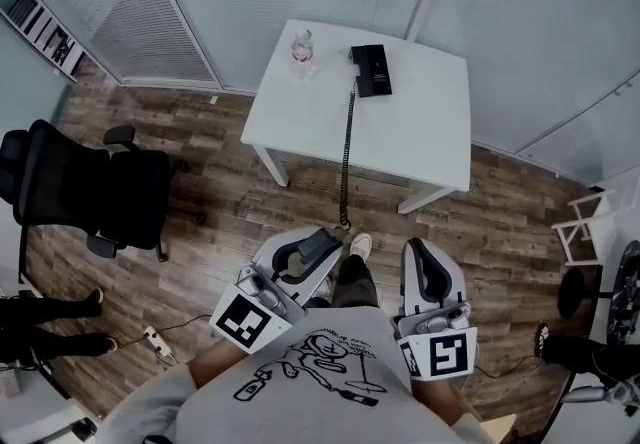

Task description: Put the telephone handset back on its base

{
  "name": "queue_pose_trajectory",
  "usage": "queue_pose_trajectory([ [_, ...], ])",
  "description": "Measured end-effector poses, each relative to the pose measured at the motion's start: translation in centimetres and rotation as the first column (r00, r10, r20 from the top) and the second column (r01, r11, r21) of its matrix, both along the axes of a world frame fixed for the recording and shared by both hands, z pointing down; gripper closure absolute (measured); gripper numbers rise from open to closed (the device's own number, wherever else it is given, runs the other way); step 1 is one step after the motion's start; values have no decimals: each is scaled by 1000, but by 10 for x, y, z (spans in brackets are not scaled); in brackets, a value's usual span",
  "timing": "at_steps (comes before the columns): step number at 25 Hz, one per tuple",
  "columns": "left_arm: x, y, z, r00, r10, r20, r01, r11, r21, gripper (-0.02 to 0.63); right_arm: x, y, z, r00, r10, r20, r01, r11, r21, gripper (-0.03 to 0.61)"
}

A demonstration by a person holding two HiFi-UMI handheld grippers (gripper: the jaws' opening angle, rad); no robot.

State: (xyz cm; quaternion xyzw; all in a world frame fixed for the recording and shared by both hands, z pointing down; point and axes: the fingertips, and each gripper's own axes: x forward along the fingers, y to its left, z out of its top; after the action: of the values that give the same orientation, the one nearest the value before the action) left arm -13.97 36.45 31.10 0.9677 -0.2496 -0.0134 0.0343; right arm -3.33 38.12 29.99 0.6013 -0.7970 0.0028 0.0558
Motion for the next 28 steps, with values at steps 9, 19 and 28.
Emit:
queue_pose_trajectory([
  [9, 55, -64, 9, 1000, -4, 30, 4, 1000, -20, 540, 55, -68, 8, 1000, -9, 25, 9, 1000, -13, 565],
  [19, 125, -134, 21, 997, -9, 81, 14, 998, -56, 540, 131, -141, 18, 998, -17, 66, 20, 999, -37, 565],
  [28, 175, -165, 22, 995, -19, 94, 25, 998, -66, 541, 182, -175, 17, 997, -25, 76, 28, 999, -33, 565],
])
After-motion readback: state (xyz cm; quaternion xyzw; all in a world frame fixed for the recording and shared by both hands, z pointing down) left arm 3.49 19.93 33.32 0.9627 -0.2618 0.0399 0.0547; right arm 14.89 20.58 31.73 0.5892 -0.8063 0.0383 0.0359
